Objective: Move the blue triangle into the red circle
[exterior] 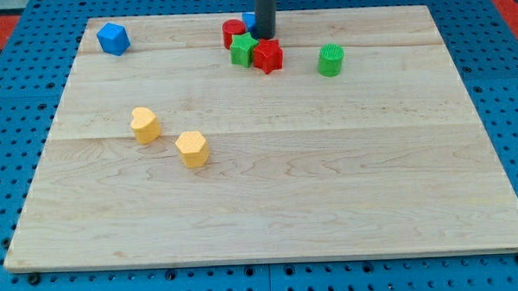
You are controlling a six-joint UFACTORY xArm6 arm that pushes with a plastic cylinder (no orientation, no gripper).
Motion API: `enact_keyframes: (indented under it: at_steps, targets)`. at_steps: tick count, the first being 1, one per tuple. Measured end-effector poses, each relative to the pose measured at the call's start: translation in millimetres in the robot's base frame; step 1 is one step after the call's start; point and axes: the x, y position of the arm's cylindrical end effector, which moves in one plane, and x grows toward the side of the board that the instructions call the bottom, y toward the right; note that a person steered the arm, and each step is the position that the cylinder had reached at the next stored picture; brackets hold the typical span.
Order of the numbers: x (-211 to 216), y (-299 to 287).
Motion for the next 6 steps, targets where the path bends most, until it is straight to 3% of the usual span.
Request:
enact_keyframes:
  at_steps: [2,3,6]
  targets:
    - [-4,39]
    - [-47,68]
    - [-37,-7]
